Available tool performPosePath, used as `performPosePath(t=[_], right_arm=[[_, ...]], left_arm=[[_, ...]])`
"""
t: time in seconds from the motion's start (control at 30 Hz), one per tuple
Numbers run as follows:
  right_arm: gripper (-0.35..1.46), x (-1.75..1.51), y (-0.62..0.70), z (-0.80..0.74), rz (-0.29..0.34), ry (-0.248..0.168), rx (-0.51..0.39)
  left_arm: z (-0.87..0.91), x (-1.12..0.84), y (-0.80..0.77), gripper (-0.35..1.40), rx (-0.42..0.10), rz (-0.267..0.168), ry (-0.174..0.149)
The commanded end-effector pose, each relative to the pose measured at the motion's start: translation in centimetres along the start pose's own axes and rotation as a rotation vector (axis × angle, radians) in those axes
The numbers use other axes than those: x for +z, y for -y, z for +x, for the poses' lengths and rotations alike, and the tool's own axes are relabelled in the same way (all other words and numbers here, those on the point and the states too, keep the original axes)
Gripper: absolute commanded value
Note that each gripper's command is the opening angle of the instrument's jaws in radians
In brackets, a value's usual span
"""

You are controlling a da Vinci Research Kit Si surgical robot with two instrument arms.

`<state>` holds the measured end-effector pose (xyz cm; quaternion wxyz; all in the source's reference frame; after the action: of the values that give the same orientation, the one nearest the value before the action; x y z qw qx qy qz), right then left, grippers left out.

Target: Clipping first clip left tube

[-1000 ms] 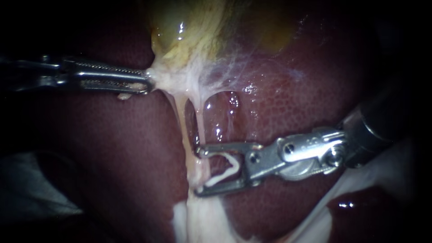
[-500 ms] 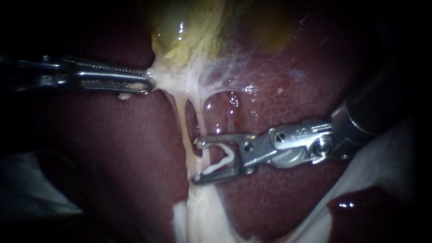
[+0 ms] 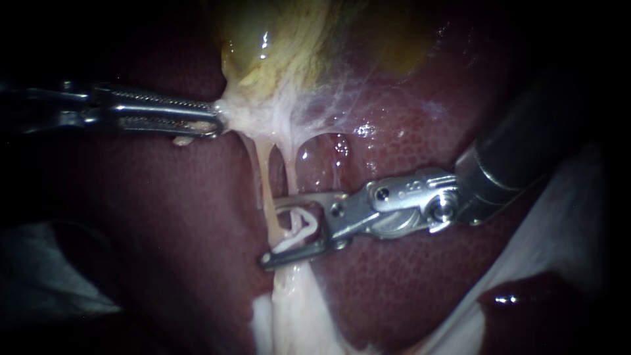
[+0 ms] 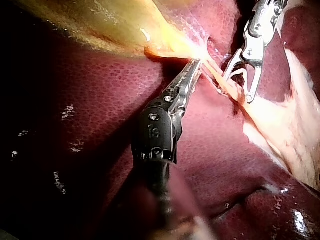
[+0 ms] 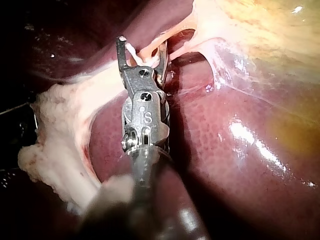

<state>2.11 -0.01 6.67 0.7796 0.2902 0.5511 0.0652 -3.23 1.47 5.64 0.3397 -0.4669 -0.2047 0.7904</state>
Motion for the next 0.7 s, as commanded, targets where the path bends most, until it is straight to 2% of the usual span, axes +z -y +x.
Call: performPosePath(t=[0.03, 0.17, 0.4, 0.53, 0.7], right_arm=[[0.49, 0.01, 0.02, 0.01, 0.011, -0.013, 0.004], [0.49, 0.03, 0.10, 0.06, 0.047, -0.032, 0.009], [0.43, 0.05, 0.27, 0.14, 0.100, -0.034, 0.021], [0.37, 0.04, 0.30, 0.15, 0.088, -0.033, 0.022], [0.16, 0.01, 0.31, 0.13, 0.089, -0.036, 0.021]], left_arm=[[0.00, 0.00, 0.00, -0.35, 0.000, 0.000, 0.000], [0.00, 0.00, 0.00, -0.35, 0.000, 0.000, 0.000], [0.00, 0.00, 0.00, -0.35, 0.000, 0.000, 0.000], [0.00, 0.00, 0.00, -0.35, 0.000, 0.000, 0.000], [0.00, 0.00, 0.00, -0.35, 0.000, 0.000, 0.000]])
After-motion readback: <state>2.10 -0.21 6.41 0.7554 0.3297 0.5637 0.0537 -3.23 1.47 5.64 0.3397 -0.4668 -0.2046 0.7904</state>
